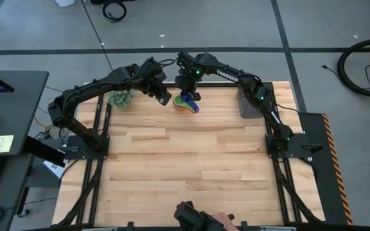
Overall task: Nest measuring cups in basket
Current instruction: Stack the dark blue measuring cup on the stacked green measuring cup
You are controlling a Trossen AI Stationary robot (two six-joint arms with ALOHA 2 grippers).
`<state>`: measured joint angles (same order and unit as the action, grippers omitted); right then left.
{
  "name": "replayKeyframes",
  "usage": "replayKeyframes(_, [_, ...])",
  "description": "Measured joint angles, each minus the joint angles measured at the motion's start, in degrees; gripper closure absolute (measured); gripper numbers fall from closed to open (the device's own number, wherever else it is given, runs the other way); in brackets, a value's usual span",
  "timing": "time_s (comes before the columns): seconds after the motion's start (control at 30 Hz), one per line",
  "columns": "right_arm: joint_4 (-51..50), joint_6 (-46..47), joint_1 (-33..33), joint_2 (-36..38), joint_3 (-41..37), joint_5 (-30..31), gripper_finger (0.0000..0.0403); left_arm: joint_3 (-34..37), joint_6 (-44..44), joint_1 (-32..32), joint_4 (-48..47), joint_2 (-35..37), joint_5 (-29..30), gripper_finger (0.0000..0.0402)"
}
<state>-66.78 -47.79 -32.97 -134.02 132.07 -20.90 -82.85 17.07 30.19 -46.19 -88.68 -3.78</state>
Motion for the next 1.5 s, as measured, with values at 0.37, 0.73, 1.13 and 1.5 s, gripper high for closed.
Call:
replayKeyframes(0.37, [0.63,-0.70,0.00,-0.01,-0.02,0.52,0.0386,-0.02,3.30,0.23,1.84,-3.23,-0.90,0.0292])
replayKeyframes(0.73, [0.10,-1.33,0.00,-0.01,-0.03,-0.13,0.0386,-0.02,6.35,0.87,3.04,-10.20,-0.42,0.0292])
replayKeyframes(1.13, [-2.77,-1.28,-0.28,-0.03,-0.10,0.99,0.0387,-0.07,2.15,5.72,9.24,-18.22,4.45,0.0292])
replayKeyframes(1.5, [-4.22,-1.06,-0.35,-0.17,-0.17,1.32,0.0387,-0.17,-2.75,9.48,13.81,-21.65,1.47,0.0292])
